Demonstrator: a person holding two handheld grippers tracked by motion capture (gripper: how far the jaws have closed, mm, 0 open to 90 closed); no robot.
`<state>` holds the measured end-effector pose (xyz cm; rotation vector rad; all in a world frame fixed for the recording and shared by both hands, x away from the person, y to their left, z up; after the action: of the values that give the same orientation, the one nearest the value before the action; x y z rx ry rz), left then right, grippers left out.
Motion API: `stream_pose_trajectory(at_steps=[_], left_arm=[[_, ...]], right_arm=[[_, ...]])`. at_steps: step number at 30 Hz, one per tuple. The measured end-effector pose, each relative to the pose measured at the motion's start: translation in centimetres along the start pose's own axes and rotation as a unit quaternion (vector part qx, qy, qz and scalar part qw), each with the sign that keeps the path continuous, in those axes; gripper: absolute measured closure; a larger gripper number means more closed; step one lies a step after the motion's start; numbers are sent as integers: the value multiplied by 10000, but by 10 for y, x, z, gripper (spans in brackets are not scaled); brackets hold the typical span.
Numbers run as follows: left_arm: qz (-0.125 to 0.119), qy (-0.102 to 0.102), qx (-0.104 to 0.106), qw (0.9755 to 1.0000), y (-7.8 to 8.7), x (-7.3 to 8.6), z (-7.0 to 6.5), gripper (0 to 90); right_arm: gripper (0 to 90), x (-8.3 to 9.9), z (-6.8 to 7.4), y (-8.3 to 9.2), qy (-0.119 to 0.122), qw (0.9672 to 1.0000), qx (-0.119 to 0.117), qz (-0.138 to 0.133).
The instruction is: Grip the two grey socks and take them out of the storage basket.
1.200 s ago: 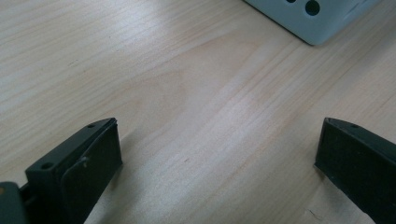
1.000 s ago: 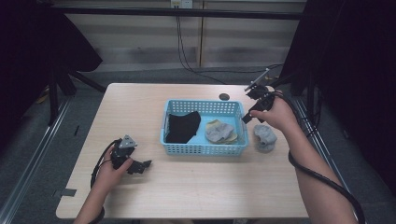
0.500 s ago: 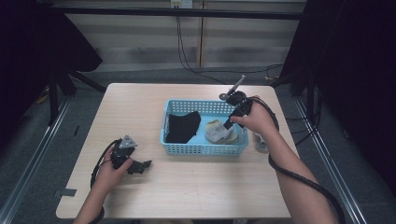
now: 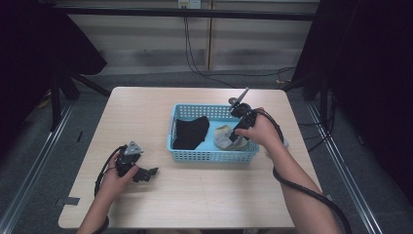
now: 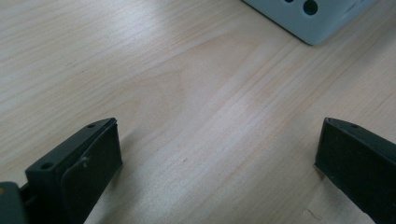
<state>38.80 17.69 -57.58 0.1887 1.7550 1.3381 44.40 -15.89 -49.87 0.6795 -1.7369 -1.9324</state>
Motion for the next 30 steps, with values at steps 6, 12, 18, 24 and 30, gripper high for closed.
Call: stream_pose_trajectory(at_steps=[6, 12, 18, 24, 30], left_arm=[[0, -3, -15, 10000, 0, 0, 0, 0], [-2, 18, 13, 10000, 0, 0, 0, 0], [-2, 15, 11, 10000, 0, 0, 0, 0], [-2, 21, 13, 10000, 0, 0, 0, 0], [-3, 21, 11, 10000, 0, 0, 0, 0]], right_arm=[[392, 1, 4, -8, 30, 9999, -44, 89], [392, 1, 3, -15, 37, 9999, 2, 134], [394, 2, 3, -22, 49, 9997, 60, 239], [412, 5, 3, -29, 5, 9993, 59, 375], [547, 8, 1, -30, 56, 9985, 173, 512]])
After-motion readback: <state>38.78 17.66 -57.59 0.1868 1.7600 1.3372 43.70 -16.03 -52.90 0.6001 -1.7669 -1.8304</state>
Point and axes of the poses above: each handheld gripper's, and its own axes: y roughly backward along the jaws, x roughly out of its underside, z roughly to its left, the point moved 9 cm from there along -y, roughly forward along the jaws, and after that the axes turned 11 degrees about z, right-handed, at the moved point
